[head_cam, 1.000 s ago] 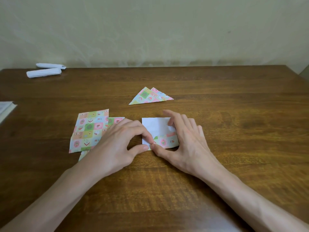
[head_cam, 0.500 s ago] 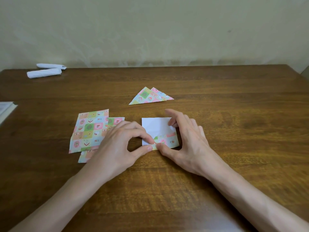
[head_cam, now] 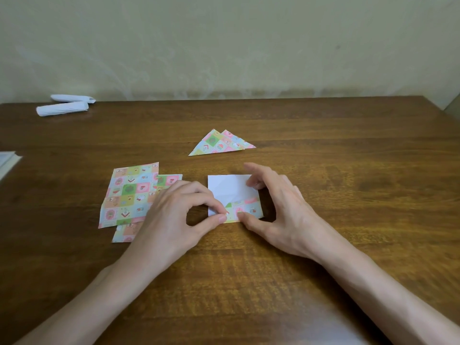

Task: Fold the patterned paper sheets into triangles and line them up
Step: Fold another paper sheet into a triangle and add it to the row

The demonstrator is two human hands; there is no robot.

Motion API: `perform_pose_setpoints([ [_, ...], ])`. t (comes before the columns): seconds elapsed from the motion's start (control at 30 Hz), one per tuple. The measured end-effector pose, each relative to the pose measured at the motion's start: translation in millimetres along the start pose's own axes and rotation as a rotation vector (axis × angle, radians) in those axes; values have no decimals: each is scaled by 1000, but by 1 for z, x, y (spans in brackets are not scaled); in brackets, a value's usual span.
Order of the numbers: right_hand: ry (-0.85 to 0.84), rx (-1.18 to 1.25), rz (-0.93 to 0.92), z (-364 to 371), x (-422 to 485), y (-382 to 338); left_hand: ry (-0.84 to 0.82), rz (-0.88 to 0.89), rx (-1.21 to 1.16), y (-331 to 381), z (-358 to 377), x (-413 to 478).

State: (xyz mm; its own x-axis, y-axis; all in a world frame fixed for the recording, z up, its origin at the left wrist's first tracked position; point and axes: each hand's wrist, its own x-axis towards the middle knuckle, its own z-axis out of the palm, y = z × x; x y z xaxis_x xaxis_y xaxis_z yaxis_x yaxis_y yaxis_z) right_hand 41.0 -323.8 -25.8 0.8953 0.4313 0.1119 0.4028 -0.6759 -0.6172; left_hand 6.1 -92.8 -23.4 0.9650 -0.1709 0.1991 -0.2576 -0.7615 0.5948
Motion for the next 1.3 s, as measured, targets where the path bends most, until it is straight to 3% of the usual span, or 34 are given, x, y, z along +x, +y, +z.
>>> perform_pose_setpoints([
  [1.3,-148,200,-48,-20,3,22,2,-29,-62,0,0,1],
])
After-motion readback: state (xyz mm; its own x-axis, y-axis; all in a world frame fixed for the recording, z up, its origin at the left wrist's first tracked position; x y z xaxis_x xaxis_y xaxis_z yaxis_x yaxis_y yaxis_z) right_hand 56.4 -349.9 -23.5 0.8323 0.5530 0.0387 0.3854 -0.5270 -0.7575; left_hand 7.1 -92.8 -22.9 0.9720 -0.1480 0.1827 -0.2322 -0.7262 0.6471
